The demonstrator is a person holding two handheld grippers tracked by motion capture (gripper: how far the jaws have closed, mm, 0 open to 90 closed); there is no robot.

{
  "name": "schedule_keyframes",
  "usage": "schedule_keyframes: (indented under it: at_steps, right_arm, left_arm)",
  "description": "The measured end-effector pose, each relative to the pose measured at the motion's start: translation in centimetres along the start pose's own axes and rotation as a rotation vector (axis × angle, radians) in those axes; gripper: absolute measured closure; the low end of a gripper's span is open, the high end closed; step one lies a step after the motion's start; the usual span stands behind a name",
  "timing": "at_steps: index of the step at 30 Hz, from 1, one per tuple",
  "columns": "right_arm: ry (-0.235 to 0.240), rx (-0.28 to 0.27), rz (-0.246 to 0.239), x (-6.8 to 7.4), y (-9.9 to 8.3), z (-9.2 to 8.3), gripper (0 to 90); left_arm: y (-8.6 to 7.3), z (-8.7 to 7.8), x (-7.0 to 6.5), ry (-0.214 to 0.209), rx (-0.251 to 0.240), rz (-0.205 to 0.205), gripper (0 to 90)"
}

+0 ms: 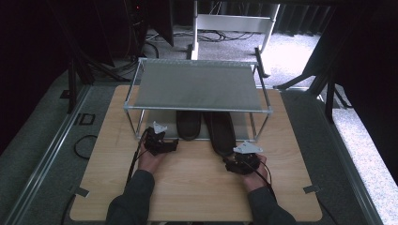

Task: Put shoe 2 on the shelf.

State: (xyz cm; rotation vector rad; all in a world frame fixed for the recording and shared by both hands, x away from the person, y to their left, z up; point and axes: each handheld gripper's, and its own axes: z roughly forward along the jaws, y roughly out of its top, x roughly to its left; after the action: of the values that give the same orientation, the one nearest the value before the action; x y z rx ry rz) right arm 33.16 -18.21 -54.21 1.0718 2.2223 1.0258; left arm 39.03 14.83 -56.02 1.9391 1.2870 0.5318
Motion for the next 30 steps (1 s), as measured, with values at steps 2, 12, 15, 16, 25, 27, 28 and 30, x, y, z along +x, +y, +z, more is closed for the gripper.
schedule_keyframes:
  at_steps: [2, 12, 15, 16, 25, 27, 28, 30]
  right_arm:
    - [-0.008, -0.001, 0.008, 0.1, 0.2, 0.4, 33.1]
    - [-0.043, -0.007, 0.034, 0.3, 1.2, 2.0, 33.5]
    - [-0.049, -0.010, 0.040, 0.1, 1.5, 2.7, 33.5]
    - [-0.053, -0.009, 0.046, 0.0, 1.6, 2.8, 33.6]
    - [-0.057, -0.020, 0.079, -0.5, 2.8, 3.9, 33.4]
    - [-0.057, -0.017, 0.082, -0.6, 2.9, 4.2, 33.4]
    - [-0.058, -0.020, 0.081, -0.6, 2.9, 4.2, 33.4]
    - [-0.057, -0.020, 0.084, -0.6, 3.0, 4.4, 33.4]
  left_arm:
    - [0.0, 0.0, 0.0, -0.002, 0.000, -0.002, 21.0]
    - [0.0, 0.0, 0.1, -0.010, 0.000, -0.004, 20.9]
    - [0.0, 0.0, 0.1, -0.013, -0.001, -0.005, 21.0]
    - [0.0, 0.0, 0.1, -0.014, -0.002, -0.005, 20.9]
    - [0.0, 0.0, 0.1, -0.017, -0.001, -0.004, 20.9]
    - [0.0, 0.0, 0.1, -0.017, 0.000, -0.002, 21.0]
    - [0.0, 0.0, 0.1, -0.016, 0.001, -0.001, 20.9]
    - [0.0, 0.0, 0.1, -0.014, 0.002, 0.001, 20.9]
